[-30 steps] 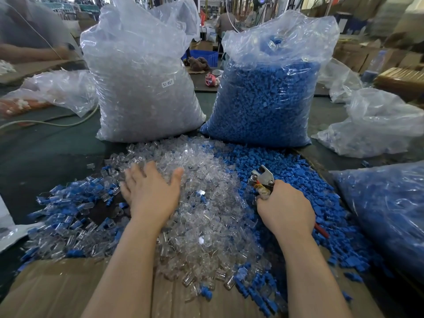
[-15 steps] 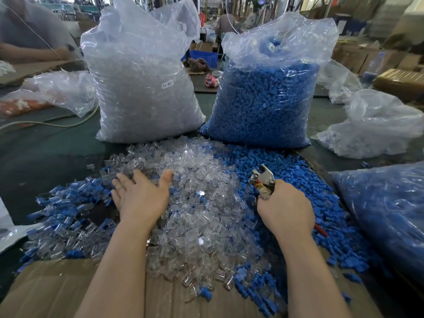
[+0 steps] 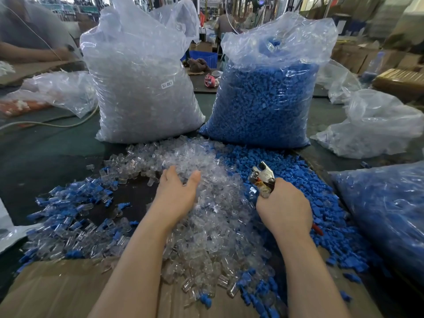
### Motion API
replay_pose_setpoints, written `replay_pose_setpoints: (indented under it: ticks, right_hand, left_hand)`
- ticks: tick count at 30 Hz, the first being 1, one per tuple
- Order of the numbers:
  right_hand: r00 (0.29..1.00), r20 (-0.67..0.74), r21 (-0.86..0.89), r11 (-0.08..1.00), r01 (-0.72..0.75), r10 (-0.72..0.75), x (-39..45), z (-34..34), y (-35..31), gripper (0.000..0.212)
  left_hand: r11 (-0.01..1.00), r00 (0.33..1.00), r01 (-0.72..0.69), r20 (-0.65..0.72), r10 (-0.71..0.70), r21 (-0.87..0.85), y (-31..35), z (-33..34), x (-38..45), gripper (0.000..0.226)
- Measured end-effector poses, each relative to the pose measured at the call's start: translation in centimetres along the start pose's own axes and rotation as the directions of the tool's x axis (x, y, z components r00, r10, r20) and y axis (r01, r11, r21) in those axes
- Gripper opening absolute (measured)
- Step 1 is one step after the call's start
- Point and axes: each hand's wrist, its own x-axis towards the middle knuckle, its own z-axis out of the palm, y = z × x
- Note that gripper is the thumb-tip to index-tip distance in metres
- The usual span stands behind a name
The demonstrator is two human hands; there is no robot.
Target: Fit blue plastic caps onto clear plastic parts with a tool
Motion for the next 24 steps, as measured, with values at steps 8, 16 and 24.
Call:
replay_pose_setpoints:
  ticks: [8, 16, 24]
  right_hand:
    - [0.996, -0.084, 0.089, 0.996, 0.006, 0.001, -0.1, -0.1, 0.1, 0.019]
    - [0.990, -0.135, 0.191, 0.982, -0.008, 0.035, 0.0, -0.3, 0.1, 0.025]
    - [0.988, -0.151, 0.207, 0.978, -0.005, 0.037, 0.0, -0.3, -0.1, 0.027]
  left_hand:
    - [0.994, 0.993, -0.111, 0.029, 0.111, -0.019, 1.1, 0.2, -0.9, 0.072]
    - [0.961, 0.963, 0.106, -0.267, -0.035, 0.257, -0.2, -3.5, -0.2, 0.047]
    - [0.944, 0.976, 0.136, -0.203, -0.076, 0.301, -1.3, -3.3, 0.0, 0.046]
